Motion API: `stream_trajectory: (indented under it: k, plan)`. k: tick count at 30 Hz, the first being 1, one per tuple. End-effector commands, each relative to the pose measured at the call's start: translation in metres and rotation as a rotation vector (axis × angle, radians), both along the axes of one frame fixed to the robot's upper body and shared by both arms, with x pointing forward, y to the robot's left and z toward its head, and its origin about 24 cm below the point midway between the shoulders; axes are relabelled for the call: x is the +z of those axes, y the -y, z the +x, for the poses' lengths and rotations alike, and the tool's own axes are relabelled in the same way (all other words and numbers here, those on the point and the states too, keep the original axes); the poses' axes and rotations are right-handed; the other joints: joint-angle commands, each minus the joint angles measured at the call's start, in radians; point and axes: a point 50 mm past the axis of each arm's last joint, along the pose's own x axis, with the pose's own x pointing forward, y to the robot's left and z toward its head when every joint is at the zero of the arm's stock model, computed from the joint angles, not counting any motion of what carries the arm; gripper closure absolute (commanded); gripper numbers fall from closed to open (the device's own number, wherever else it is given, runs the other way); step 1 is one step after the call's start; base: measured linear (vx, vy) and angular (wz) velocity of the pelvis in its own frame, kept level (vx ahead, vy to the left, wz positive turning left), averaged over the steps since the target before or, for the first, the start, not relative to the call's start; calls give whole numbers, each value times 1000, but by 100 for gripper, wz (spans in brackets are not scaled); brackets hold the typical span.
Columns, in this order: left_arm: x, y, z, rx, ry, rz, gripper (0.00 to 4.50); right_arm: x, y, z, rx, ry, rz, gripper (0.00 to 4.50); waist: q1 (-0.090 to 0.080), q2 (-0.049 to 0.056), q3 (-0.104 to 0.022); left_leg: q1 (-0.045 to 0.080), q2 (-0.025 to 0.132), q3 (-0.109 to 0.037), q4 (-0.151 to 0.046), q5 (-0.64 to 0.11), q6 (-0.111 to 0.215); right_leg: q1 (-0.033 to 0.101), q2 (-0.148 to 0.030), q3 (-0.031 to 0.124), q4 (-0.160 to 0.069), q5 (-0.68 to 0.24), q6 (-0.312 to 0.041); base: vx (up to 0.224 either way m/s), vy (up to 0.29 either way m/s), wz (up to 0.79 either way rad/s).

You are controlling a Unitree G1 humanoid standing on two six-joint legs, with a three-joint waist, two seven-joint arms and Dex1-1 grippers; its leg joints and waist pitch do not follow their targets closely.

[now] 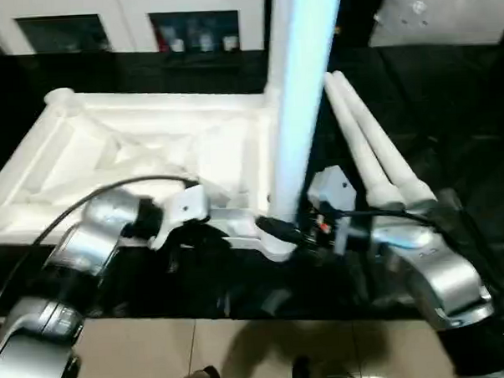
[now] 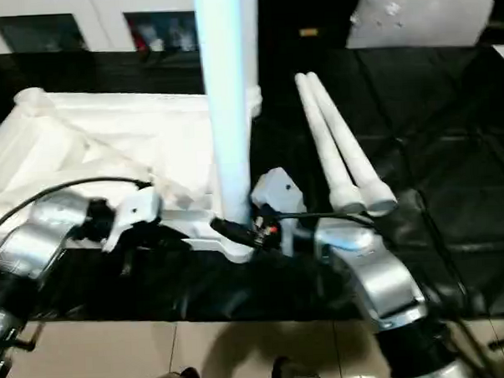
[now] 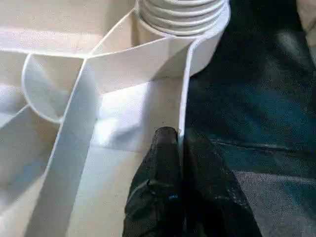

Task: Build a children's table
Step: Insert table leg to table base

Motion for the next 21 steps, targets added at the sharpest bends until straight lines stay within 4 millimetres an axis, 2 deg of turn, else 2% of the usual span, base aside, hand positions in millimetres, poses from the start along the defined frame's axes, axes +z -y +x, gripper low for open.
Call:
stream_trajectory:
  k: [1, 2, 3, 4, 5, 6, 7, 8, 9, 10, 11, 12, 13, 16, 17, 19, 21]
  plan:
    - [5, -8, 4, 214, 41, -53, 450, -62, 6, -13, -67, -268, -154, 261, 1, -2, -10, -16, 64, -56, -82, -412, -8, 24, -107, 58, -105, -724, -63, 0, 0, 0]
    - [5, 3, -12, 235, 32, -85, 450, -60, 6, -3, -154, -252, -136, 261, -3, 0, -15, -8, 67, -56, -83, -414, -9, 20, -105, 62, -103, -696, -71, 0, 0, 0]
    - [5, 7, -18, 241, 29, -97, 450, -59, 5, 0, -183, -249, -128, 261, -17, 4, -12, -21, 68, -58, -87, -396, -8, 26, -103, 60, -96, -628, -99, 0, 0, 0]
    - [5, 14, -24, 237, 23, -110, 450, -58, 5, 4, -219, -245, -117, 261, -23, 1, -14, -21, 66, -55, -87, -395, 0, 28, -96, 58, -96, -597, -104, 10, 39, -19]
    - [4, 25, -30, 224, 25, -115, 450, -58, 3, 9, -260, -247, -105, 261, -25, 4, -15, -18, 67, -54, -86, -394, 0, 26, -95, 59, -93, -573, -112, 0, 0, 0]
    - [4, 25, -31, 223, 25, -115, 450, -58, 3, 10, -262, -247, -104, 261, -27, 4, -15, -12, 66, -49, -82, -391, 7, 20, -95, 63, -97, -549, -126, 0, 0, 0]
    - [5, 45, -39, 196, 28, -141, 450, -57, 0, 17, -320, -249, -88, 261, -28, -2, -19, -6, 65, -43, -80, -387, 10, 18, -92, 65, -100, -542, -132, 0, 0, 0]
    - [6, 52, -42, 189, 28, -155, 450, -57, -1, 20, -338, -249, -84, 261, -28, 2, -17, -6, 64, -41, -78, -370, 14, 18, -92, 67, -99, -517, -144, 0, 0, 0]
    - [8, 62, -45, 193, 27, -174, 450, -56, -5, 22, -349, -248, -75, 261, -27, -5, -21, -5, 62, -36, -76, -349, 21, 20, -89, 68, -100, -488, -149, 0, 0, 0]
    - [8, 62, -45, 193, 27, -174, 450, -56, -5, 22, -349, -248, -75, 261, -27, -5, -21, -5, 62, -36, -76, -349, 21, 20, -89, 68, -100, -488, -149, 0, 0, 0]
    - [11, 75, -46, 209, 14, -210, 450, -55, -11, 25, -356, -245, -63, 261, -22, -6, -26, -1, 62, -30, -71, -315, 27, 21, -87, 69, -95, -437, -161, 0, 0, 0]
    - [11, 75, -46, 209, 14, -210, 450, -55, -11, 25, -356, -245, -63, 261, -17, -6, -24, -4, 61, -28, -70, -297, 35, 23, -87, 69, -96, -427, -162, 0, 0, 0]
    - [12, 79, -44, 223, 19, -215, 450, -55, -14, 25, -353, -250, -52, 261, -14, -8, -29, -7, 59, -28, -69, -275, 41, 28, -87, 67, -93, -416, -156, 0, 0, 0]
    - [13, 79, -38, 277, 56, -181, 450, -56, -22, 23, -341, -256, -36, 261, -11, -6, -34, -7, 59, -26, -66, -246, 51, 31, -85, 65, -90, -377, -162, 0, 0, 0]
    - [14, 76, -35, 311, 66, -172, 450, -56, -24, 23, -341, -261, -24, 261, -8, -1, -37, -5, 59, -27, -65, -243, 50, 31, -85, 64, -89, -369, -166, 0, 0, 0]
    - [14, 74, -32, 339, 68, -160, 450, -57, -26, 23, -352, -253, -23, 261, -8, -4, -39, -7, 59, -26, -64, -238, 48, 34, -84, 63, -87, -348, -173, 0, 0, 0]
    - [15, 71, -30, 354, 69, -147, 450, -57, -26, 24, -368, -242, -22, 261, -7, 0, -41, -6, 59, -25, -63, -244, 44, 34, -83, 61, -87, -345, -176, 0, 0, 0]
